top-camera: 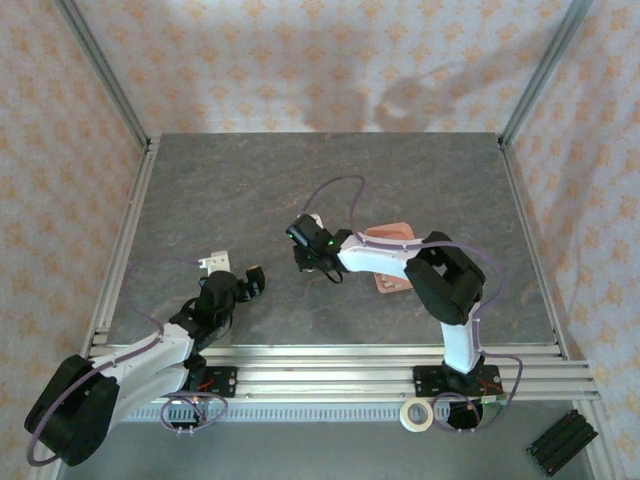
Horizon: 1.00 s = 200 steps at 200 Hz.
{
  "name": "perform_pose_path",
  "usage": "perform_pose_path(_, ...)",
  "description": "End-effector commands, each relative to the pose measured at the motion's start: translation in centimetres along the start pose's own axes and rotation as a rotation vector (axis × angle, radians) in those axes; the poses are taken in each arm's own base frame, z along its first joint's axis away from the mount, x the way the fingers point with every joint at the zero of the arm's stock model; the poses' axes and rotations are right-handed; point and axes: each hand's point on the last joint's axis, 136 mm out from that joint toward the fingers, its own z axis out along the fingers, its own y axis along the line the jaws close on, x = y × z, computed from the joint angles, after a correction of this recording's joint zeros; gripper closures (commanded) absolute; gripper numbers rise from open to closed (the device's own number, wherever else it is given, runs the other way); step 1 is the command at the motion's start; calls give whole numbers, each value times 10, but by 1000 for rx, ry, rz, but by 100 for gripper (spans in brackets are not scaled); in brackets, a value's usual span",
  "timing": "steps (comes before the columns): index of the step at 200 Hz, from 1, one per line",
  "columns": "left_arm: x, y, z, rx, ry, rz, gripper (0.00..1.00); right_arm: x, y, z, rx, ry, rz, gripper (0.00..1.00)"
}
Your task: Load the staples into the stapler
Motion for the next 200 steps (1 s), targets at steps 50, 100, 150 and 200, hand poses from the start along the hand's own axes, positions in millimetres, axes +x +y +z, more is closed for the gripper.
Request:
perform_pose_path(50,-14,-5,-2,3,-36,0,2,-19,2,-10,-2,-85,37,87)
perform_pose_path(100,-14,-4,-2,2,-37,-1,2,-12,-1,-4,13,-65,28,86)
perform_pose_path(150,-13,-4,-2,1,-34,0,2,-5,-2,1,13,-45,27,87)
perform_pose_path(200,-13,-4,-2,3,-35,0,2,3,-5,4,16,-25,26,87)
